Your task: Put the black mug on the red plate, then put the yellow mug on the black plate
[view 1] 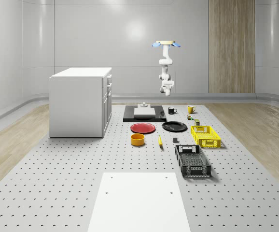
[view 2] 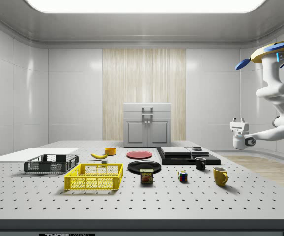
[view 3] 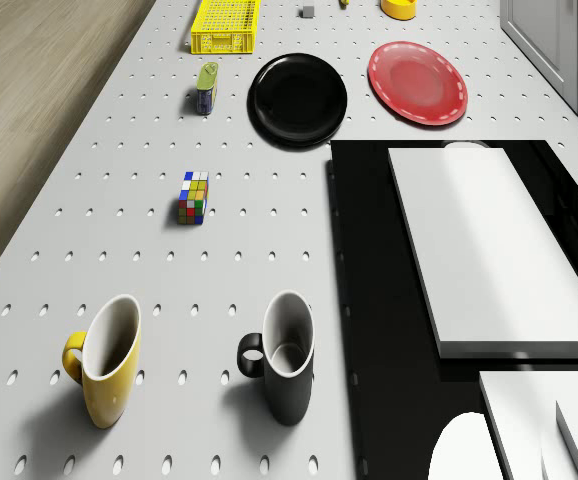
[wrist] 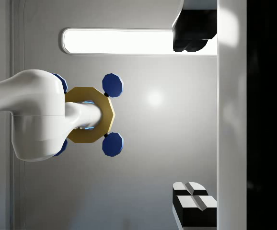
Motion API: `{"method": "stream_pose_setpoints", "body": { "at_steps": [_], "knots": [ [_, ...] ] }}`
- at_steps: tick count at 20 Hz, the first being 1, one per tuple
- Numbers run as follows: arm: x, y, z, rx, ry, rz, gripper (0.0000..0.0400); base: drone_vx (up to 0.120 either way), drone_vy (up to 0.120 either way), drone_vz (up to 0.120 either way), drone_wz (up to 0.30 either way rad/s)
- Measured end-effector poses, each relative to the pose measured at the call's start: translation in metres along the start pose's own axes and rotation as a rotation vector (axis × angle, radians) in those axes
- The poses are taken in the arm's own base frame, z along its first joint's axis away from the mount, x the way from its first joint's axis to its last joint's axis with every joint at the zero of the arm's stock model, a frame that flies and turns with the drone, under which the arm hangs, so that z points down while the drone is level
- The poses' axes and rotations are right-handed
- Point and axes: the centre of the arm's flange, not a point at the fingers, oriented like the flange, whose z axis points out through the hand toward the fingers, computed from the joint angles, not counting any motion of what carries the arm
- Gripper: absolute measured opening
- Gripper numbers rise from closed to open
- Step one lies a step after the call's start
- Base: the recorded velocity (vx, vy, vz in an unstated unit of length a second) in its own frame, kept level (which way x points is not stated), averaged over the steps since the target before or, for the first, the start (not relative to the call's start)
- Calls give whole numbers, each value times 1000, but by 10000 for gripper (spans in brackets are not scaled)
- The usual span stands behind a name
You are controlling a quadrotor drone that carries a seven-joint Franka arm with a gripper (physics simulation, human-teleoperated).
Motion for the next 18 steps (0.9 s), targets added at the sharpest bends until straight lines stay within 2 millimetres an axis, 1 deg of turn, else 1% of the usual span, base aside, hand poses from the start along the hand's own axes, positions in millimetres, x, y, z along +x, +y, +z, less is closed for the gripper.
{"method": "stream_pose_setpoints", "body": {
  "at_steps": [18],
  "knots": [
    [-2,0,0,1,18,0,400,0,0,0,0]
  ]
}}
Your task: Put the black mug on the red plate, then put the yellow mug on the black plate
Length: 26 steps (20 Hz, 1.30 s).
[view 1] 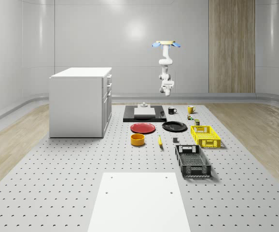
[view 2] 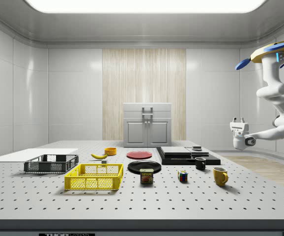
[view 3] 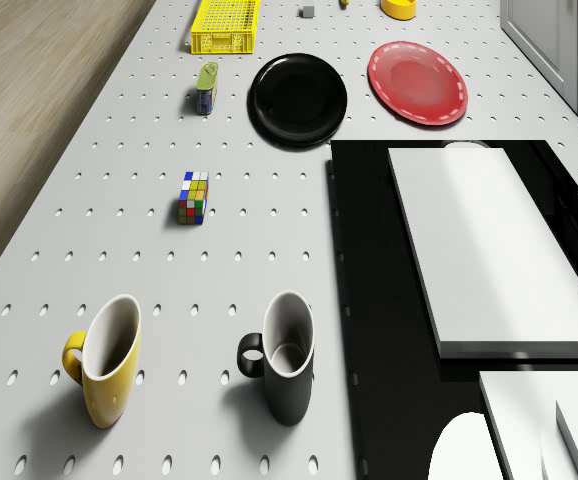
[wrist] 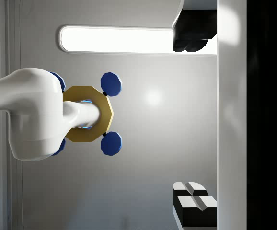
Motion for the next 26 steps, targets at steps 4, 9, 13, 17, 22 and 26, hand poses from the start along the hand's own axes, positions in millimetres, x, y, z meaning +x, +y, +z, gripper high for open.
{"method": "stream_pose_setpoints", "body": {
  "at_steps": [4,9,13,17,22,26],
  "knots": [
    [-1,-1,0,-6,10,0,400,70,0,0,0],
    [-4,-3,0,-26,36,-1,400,120,88,0,0],
    [-8,-6,0,-62,76,-1,400,120,0,0,0],
    [-15,-13,2,-135,153,-3,400,120,-80,0,0],
    [-34,-31,12,-330,352,-7,400,120,-32,-72,0],
    [-57,-54,39,-634,657,-13,400,120,0,-120,0]
  ]
}}
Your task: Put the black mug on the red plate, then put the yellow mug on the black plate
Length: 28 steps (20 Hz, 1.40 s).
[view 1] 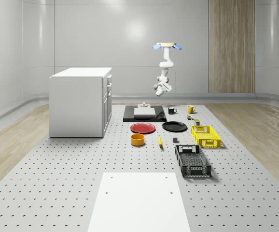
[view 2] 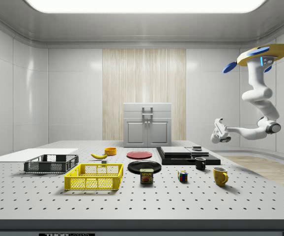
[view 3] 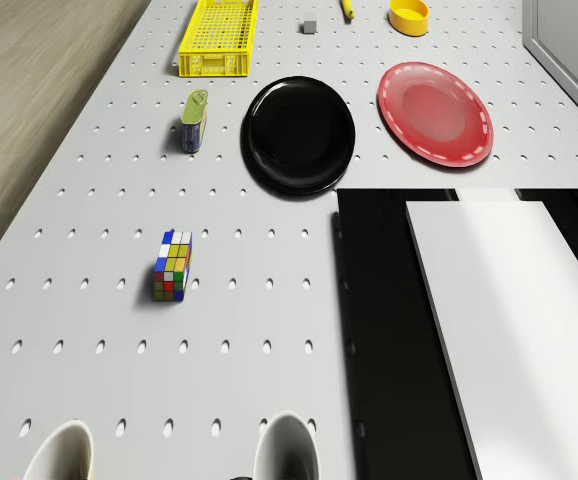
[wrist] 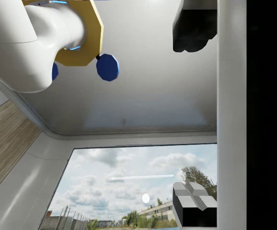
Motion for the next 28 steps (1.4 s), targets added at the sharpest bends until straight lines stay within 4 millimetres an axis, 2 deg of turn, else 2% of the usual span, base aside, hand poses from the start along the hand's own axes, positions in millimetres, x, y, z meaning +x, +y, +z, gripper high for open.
{"method": "stream_pose_setpoints", "body": {
  "at_steps": [3,6,9,12,15,18,21,28],
  "knots": [
    [-32,-31,11,-330,330,-10,400,120,0,-120,0],
    [-59,-58,45,-697,694,-21,400,120,0,-120,0],
    [-71,-68,86,-1012,1008,-31,400,120,0,-120,0],
    [-71,-67,117,-1233,1228,-40,400,120,0,-120,0],
    [-68,-63,135,-1370,1367,-47,400,120,0,-120,0],
    [-65,-60,146,-1451,1450,-52,400,120,-67,-120,0],
    [-63,-58,152,-1498,1499,-56,400,120,-107,-120,0],
    [-61,-55,158,-1545,1548,-60,400,120,0,-120,0]
  ]
}}
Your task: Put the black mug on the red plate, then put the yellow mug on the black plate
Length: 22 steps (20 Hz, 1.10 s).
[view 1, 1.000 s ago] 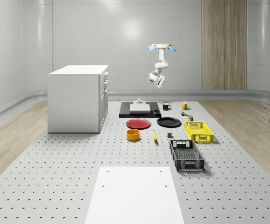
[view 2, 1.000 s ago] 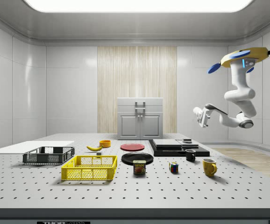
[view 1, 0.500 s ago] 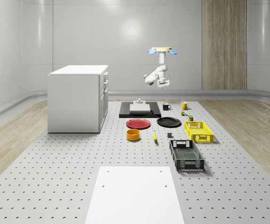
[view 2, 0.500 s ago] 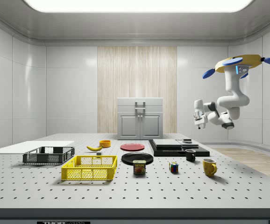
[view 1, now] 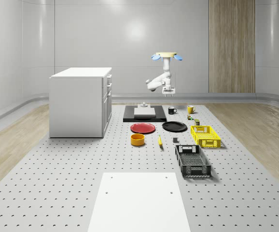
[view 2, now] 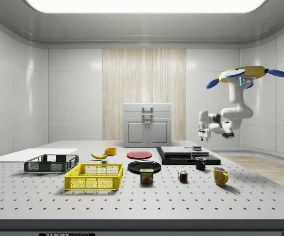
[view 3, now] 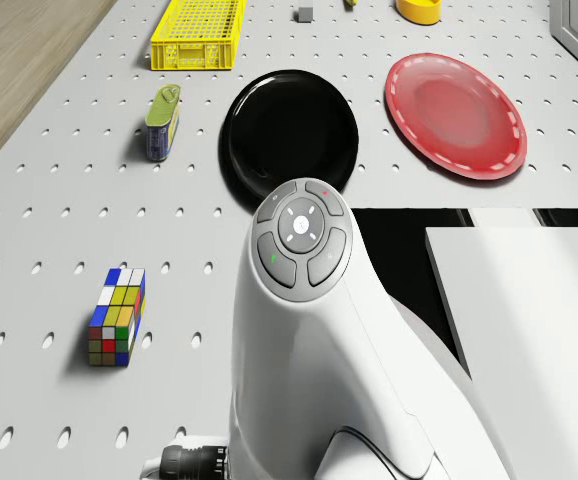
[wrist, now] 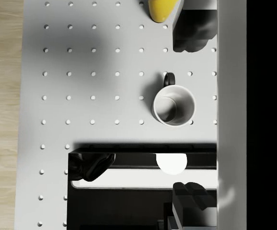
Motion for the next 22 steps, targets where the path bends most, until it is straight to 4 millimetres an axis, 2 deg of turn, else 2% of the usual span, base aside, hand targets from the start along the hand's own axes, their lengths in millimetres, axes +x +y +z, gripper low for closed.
{"method": "stream_pose_setpoints", "body": {
  "at_steps": [3,8,12,20,22],
  "knots": [
    [-1,-1,0,-8,8,0,400,120,0,-120,0],
    [-1,-1,0,-14,15,0,400,8,0,-120,0],
    [-2,-2,0,-16,17,0,400,110,0,-120,0],
    [-2,-2,0,-18,19,0,400,0,-15,-120,0],
    [-2,-2,0,-18,19,0,400,0,0,0,0]
  ]
}}
